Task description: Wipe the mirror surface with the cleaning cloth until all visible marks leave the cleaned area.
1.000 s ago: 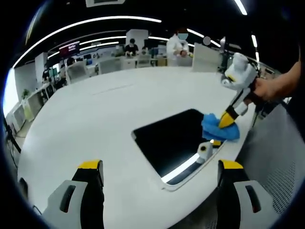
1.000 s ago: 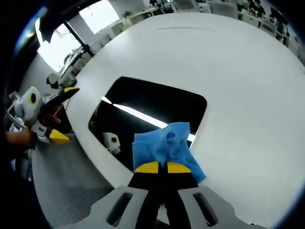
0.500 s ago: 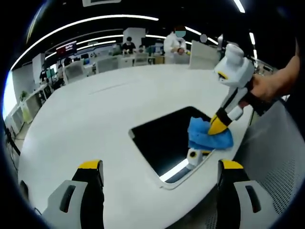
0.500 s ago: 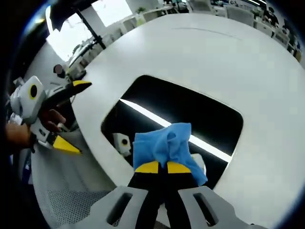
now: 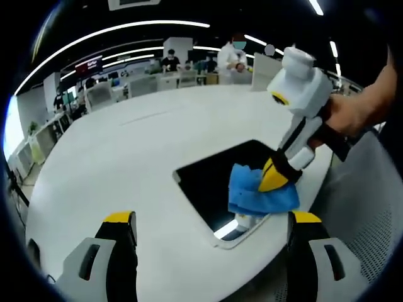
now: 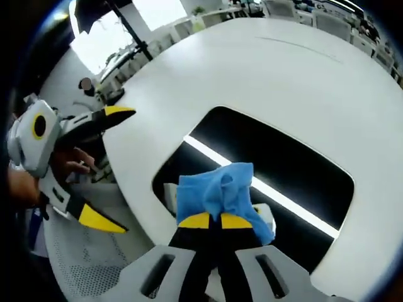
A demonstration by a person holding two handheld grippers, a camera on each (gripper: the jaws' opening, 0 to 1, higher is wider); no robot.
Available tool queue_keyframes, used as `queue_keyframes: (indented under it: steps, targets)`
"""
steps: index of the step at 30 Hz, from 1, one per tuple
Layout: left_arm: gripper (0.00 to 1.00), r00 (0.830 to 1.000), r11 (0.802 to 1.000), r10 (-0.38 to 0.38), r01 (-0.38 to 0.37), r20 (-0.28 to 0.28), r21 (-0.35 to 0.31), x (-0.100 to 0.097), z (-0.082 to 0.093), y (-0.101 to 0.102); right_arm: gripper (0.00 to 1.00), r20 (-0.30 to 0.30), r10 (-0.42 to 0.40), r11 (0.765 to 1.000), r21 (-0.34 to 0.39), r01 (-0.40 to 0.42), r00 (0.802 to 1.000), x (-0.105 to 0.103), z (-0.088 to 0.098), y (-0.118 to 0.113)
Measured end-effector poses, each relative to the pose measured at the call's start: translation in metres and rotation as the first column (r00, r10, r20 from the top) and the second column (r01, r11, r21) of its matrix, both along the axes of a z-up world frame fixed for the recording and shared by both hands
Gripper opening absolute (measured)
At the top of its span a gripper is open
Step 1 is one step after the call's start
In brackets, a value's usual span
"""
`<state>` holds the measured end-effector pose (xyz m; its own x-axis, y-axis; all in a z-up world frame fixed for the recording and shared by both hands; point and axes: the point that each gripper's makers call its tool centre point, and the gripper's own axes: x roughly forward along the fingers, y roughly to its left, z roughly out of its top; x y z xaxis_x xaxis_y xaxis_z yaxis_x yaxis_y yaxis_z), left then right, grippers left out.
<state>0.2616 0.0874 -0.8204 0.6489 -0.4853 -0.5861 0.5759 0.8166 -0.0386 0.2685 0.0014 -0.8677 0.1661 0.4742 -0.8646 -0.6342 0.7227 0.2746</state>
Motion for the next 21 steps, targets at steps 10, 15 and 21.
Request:
queue_keyframes:
  steps: [10, 15, 21]
  targets:
    - [1.0, 1.0, 1.0, -0.008, 0.008, -0.005, -0.017, 0.0, 0.0, -0.002, 0.0, -0.007, 0.056, 0.998, 0.003, -0.056, 0.998, 0.004, -0.001, 0.037]
    - [1.0, 1.0, 1.0, -0.006, 0.006, -0.005, -0.015, 0.0, -0.001, -0.002, 0.0, -0.004, 0.087, 0.996, 0.005, -0.087, 0.996, 0.003, -0.001, 0.055]
    - [1.0, 1.0, 1.0, -0.005, 0.005, -0.009, -0.016, 0.0, -0.002, -0.002, 0.0, 0.006, 0.132, 0.991, -0.006, -0.132, 0.991, 0.002, 0.0, 0.065]
